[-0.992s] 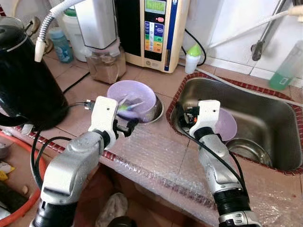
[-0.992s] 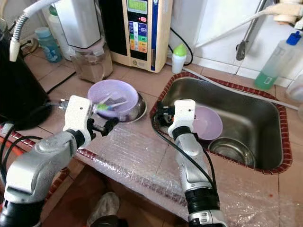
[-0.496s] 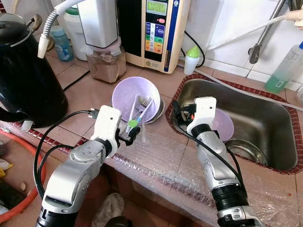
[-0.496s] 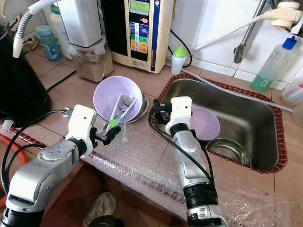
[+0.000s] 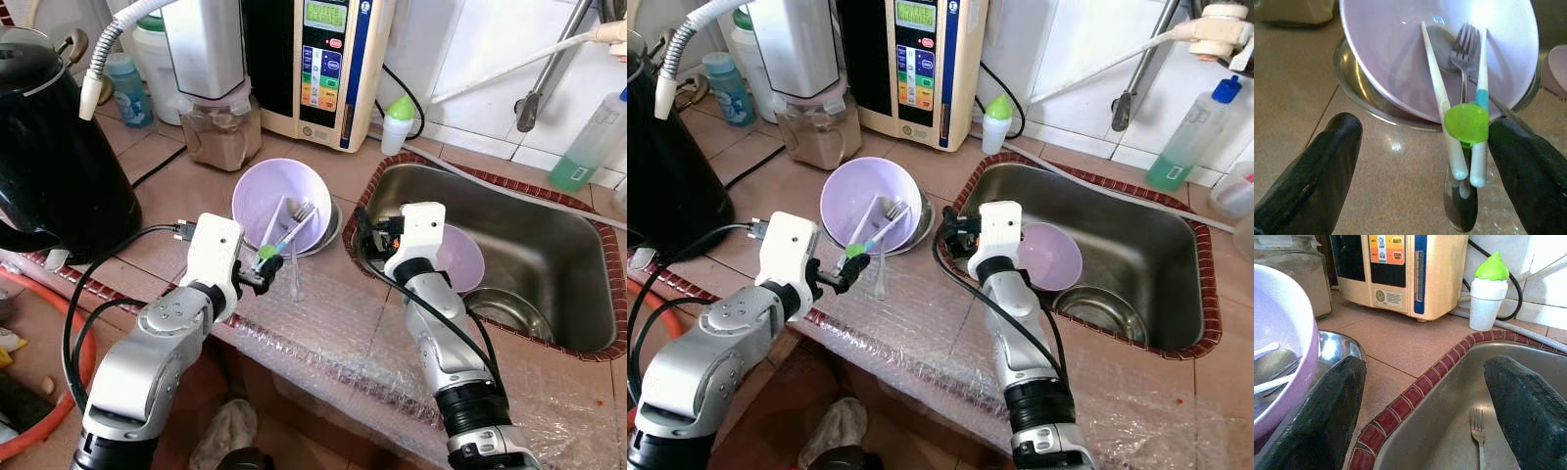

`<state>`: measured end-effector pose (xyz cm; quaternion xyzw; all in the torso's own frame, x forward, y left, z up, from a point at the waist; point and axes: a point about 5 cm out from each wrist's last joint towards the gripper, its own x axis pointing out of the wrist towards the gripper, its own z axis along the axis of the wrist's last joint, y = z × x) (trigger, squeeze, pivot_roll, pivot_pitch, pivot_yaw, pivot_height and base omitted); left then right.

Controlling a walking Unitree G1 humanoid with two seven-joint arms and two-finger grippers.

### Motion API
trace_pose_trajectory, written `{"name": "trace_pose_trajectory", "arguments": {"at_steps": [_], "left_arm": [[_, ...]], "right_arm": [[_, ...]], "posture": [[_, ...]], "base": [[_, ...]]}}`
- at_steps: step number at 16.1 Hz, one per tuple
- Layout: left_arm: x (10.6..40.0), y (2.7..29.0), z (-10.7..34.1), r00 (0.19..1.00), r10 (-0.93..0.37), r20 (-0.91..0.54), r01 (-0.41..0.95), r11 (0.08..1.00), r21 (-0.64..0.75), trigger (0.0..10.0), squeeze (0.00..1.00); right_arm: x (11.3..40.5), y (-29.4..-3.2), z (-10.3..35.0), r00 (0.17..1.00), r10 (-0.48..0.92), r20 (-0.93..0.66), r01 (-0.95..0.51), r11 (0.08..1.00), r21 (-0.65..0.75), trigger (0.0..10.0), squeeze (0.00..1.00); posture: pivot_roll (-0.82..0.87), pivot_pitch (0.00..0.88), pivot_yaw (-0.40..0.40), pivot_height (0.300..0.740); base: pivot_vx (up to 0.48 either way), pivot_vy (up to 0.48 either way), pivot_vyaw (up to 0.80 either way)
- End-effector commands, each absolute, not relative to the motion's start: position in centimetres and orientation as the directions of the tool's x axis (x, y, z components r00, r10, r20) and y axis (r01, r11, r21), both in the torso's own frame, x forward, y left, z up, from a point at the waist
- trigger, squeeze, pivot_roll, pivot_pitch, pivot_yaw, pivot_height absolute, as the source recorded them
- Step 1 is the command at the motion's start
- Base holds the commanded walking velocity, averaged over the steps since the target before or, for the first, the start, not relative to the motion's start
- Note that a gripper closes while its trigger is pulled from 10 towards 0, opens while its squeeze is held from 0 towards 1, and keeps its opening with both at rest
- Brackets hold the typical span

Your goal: Kitchen organization

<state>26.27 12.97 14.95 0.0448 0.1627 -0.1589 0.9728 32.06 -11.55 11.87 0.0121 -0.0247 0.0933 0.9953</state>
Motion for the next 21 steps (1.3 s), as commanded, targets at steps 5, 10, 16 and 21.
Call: {"name": "trace_pose_trajectory", "arguments": {"at_steps": [5, 10, 16, 21], "left_arm": [[27.0, 12.8, 15.9, 0.918, -0.275, -0.286, 0.296, 0.955, 0.032, 10.0, 0.00], [26.9, 13.2, 16.2, 0.924, -0.256, -0.283, 0.277, 0.960, 0.034, 10.0, 0.00], [26.3, 14.2, 16.6, 0.943, -0.227, -0.245, 0.244, 0.969, 0.041, 10.0, 0.00], [26.5, 14.0, 17.5, 0.960, -0.233, -0.154, 0.251, 0.962, 0.109, 10.0, 0.11]], "right_arm": [[32.8, -11.6, 12.3, 0.981, 0.186, 0.053, -0.189, 0.980, 0.060, 10.0, 0.00], [33.2, -11.7, 11.7, 0.982, 0.188, 0.005, -0.186, 0.968, 0.171, 10.0, 0.00], [32.4, -13.4, 10.8, 0.989, 0.146, -0.016, -0.141, 0.974, 0.175, 10.0, 0.00], [32.1, -13.8, 10.6, 0.993, 0.113, -0.023, -0.107, 0.975, 0.193, 10.0, 0.00]], "posture": [[0.12, 0.000, -0.026, 0.740], [0.12, 0.000, -0.028, 0.740], [0.13, 0.000, -0.033, 0.740], [0.12, 0.000, -0.032, 0.740]], "base": [[0.000, 0.000, 0.00], [0.000, 0.000, 0.00], [0.000, 0.000, 0.00], [0.000, 0.000, 0.00]]}}
